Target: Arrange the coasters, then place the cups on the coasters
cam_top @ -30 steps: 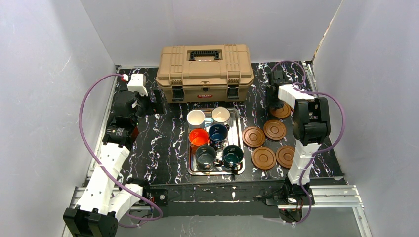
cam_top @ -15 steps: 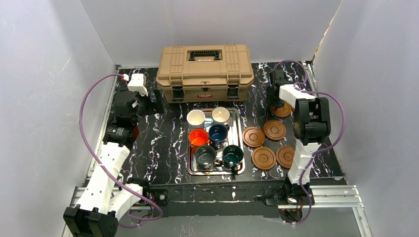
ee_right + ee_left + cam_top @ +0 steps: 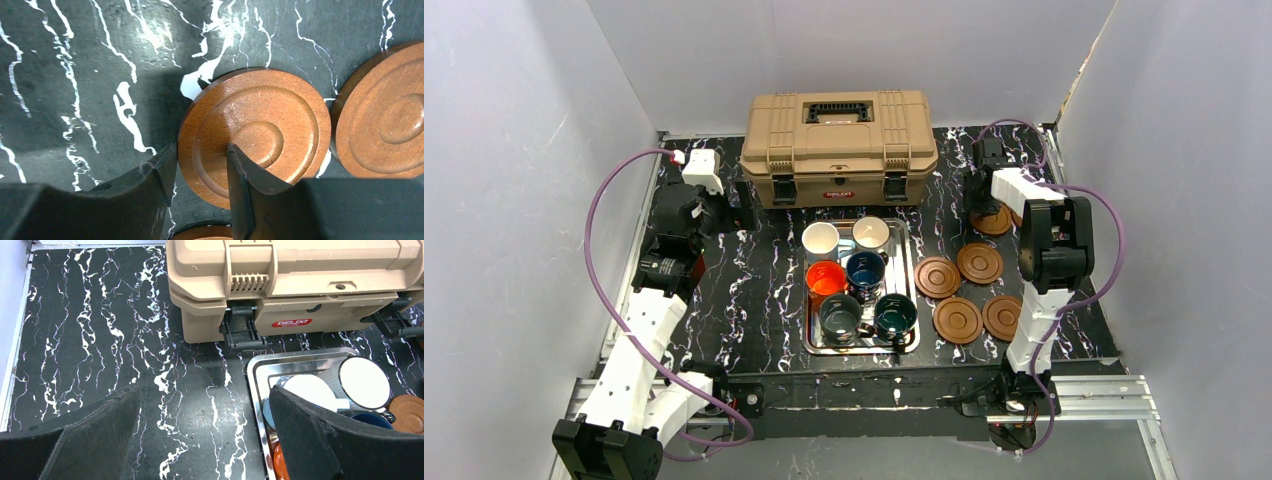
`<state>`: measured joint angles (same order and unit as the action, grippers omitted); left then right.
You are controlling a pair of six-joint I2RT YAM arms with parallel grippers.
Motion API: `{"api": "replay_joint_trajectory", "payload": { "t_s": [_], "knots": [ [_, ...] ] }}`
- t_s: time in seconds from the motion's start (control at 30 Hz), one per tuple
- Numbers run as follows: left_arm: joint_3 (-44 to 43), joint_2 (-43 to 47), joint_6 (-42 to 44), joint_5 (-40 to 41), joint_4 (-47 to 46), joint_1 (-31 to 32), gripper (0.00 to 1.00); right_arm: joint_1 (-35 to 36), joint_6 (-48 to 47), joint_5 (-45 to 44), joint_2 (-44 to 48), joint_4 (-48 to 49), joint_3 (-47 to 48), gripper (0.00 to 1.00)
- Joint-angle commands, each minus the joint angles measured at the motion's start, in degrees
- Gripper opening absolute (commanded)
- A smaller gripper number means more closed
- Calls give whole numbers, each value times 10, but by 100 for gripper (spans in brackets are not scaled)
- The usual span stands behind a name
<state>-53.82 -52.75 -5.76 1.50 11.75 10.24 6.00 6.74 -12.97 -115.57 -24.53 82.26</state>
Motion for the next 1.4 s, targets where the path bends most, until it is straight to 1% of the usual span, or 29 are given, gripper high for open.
{"api": "replay_joint_trajectory", "payload": {
  "t_s": [0.0,0.2,0.3,0.43,0.77,0.97,1.13,1.37],
  "knots": [
    [-1,1,3,-4,-9,1,98,-4,5,37,12,-20,46,50],
    [-1,0,3,-7,-11,1,98,-3,11,34,29,-40,66,56],
    [-1,-2,1,-9,-12,1,98,-2,16,23,45,-60,59,60],
    [-1,-2,0,-13,-12,1,98,-4,14,25,69,-32,26,63],
    [-1,-2,-1,-13,-10,1,98,-3,5,25,19,-30,47,60],
    [-1,0,-1,-11,-9,1,98,-3,1,7,-19,-36,68,60],
    [-1,0,0,-11,-9,1,98,-3,-2,-7,-35,-40,75,60],
    [-1,-1,0,-11,-9,1,98,-3,-4,-10,-41,-40,66,54]
  ]
}}
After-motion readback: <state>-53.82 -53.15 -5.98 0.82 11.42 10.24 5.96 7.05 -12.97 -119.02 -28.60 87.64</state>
